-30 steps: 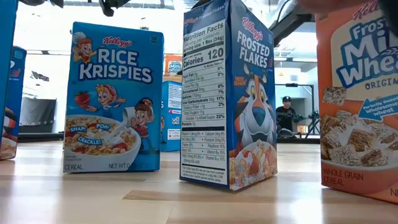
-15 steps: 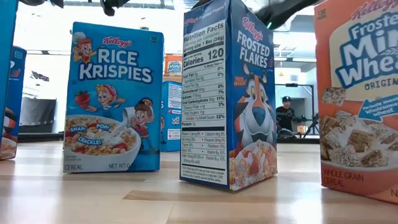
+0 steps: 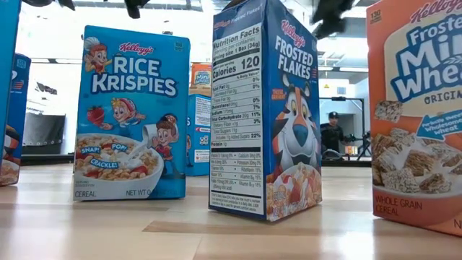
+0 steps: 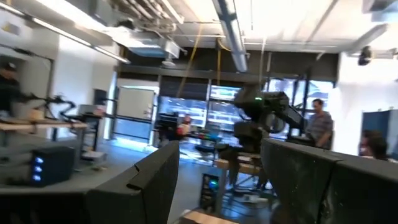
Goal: Stack cereal on shelf
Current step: Put the right orange cereal box on the shelf aligned with the other orange cereal box
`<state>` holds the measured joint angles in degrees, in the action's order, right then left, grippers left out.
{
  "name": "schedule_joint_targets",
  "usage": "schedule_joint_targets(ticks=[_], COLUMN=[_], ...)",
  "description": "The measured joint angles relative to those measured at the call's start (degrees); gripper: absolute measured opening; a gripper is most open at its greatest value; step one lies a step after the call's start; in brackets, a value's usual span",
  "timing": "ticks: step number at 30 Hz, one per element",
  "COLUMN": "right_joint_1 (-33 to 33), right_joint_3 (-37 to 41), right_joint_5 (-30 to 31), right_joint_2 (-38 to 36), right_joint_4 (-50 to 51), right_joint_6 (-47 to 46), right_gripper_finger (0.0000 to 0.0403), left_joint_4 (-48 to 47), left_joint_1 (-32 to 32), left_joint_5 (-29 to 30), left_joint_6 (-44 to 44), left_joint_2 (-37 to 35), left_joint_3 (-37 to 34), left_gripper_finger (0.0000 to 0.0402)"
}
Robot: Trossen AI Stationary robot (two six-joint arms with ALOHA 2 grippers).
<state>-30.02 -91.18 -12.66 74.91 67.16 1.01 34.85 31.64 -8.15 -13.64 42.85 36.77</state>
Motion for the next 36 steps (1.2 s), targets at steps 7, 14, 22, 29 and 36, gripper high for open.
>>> schedule_joint_targets(ticks=[7,14,22,29,36], right_joint_1=[20.1,44.6,59.9,64.7,68.6], right_joint_3=[7.9,15.9,16.5,13.7,7.7], right_joint_5=[13.5,20.6,23.4,23.3,19.1], right_joint_2=[-11.2,-14.7,-4.0,7.4,16.5], right_joint_4=[10.4,11.0,8.9,0.8,-0.1], right_joint_6=[-30.2,-60.7,-73.9,-84.5,-91.2], right_gripper_finger=[0.0317,0.0317,0.0317,0.0317,0.0317], left_joint_4=[-1.8,-4.7,-4.6,-5.3,-6.0], left_joint_1=[0.0,-0.2,-0.2,-0.2,-0.2], left_joint_5=[-2.4,-5.4,-7.7,-7.8,-14.6], left_joint_6=[-4.1,-9.6,-11.4,-8.8,-9.4], left_joint_2=[0.0,0.0,0.0,0.0,0.0], left_joint_3=[0.0,0.0,0.0,0.0,0.0], left_gripper_finger=[0.0217,0.0217,0.0217,0.0217,0.0217])
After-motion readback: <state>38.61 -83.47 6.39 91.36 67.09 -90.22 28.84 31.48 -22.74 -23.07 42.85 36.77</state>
